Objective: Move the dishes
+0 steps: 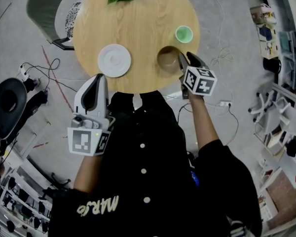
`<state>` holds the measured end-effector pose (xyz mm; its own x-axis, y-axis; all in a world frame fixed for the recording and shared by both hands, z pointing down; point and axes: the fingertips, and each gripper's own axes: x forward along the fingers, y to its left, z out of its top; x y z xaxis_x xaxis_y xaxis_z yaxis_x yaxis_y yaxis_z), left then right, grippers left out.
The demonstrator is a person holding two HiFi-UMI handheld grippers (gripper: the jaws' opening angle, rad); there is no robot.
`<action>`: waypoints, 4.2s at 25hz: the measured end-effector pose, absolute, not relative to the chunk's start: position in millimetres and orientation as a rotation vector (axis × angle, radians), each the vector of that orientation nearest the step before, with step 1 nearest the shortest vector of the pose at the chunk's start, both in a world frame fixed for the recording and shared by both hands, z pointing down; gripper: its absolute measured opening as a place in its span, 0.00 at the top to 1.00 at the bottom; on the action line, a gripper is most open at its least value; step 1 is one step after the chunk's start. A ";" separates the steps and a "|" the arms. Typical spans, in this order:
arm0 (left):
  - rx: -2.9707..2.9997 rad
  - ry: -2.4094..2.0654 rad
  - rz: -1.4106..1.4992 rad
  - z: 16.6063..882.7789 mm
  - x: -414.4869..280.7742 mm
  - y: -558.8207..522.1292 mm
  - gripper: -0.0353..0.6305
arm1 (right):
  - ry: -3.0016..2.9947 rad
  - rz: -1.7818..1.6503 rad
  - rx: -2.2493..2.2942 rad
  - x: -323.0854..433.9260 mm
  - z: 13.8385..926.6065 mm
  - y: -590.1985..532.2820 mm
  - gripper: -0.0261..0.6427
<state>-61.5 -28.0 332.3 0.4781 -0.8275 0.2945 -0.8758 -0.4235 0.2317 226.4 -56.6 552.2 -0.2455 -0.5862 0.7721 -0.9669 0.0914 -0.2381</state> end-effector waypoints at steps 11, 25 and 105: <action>2.013 -1.319 0.174 454.8 -106.0 1.1 0.91 | -2.251 0.796 1.066 93.5 485.6 -108.7 0.73; 1.713 -1.304 0.214 566.9 -159.0 18.9 0.60 | -2.218 0.931 0.786 -24.3 536.6 -86.9 0.66; 1.607 -0.951 0.494 619.8 -96.6 -13.3 0.88 | -1.793 1.378 1.380 50.9 618.3 -16.1 0.87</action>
